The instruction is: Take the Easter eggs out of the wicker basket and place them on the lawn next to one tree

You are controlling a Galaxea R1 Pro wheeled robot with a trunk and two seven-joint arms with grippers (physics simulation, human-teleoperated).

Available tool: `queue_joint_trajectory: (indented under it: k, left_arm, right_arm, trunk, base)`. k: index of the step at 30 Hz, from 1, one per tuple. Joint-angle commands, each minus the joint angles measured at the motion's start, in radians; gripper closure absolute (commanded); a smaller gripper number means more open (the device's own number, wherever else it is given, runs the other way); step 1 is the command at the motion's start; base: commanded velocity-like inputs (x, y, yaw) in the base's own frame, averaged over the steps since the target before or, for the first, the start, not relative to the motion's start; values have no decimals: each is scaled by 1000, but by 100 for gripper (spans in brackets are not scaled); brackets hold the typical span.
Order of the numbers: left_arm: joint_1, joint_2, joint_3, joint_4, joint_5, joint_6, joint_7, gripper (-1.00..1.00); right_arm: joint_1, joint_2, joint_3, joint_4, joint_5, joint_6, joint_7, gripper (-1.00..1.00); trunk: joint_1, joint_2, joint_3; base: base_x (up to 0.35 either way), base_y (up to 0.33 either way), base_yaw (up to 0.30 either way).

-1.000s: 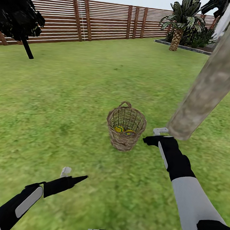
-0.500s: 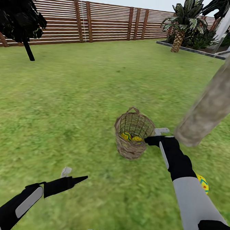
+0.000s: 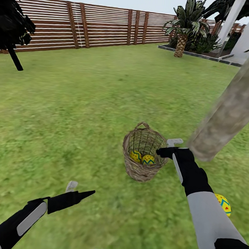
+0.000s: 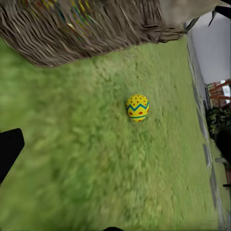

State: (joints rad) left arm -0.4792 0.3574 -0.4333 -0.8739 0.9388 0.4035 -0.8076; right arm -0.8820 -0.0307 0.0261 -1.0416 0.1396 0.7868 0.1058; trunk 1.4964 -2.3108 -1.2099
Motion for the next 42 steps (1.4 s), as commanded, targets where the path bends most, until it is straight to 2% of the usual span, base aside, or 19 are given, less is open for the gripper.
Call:
queue_joint_trajectory:
  k: [1,11,25,42]
  left_arm:
    - [0,0,0,-2,0,0,0,-100]
    - [0,1,1,-5,0,-2,-8,-100]
    - [0,3,1,-5,0,-3,-8,-100]
    - [0,1,1,-4,0,-4,-3,-100]
  right_arm:
    - [0,0,0,0,0,0,0,-100]
    - [0,0,0,0,0,0,0,-100]
    - [0,1,1,3,-1,0,0,-100]
    - [0,0,1,16,-3,-1,5,-100]
  trunk:
    - [0,0,1]
    - [0,0,9]
    - [0,0,10]
    - [0,0,10]
  base:
    - [229,208,-215]
    - [14,270,-202]
    - [-6,243,-8]
    - [90,-29,0]
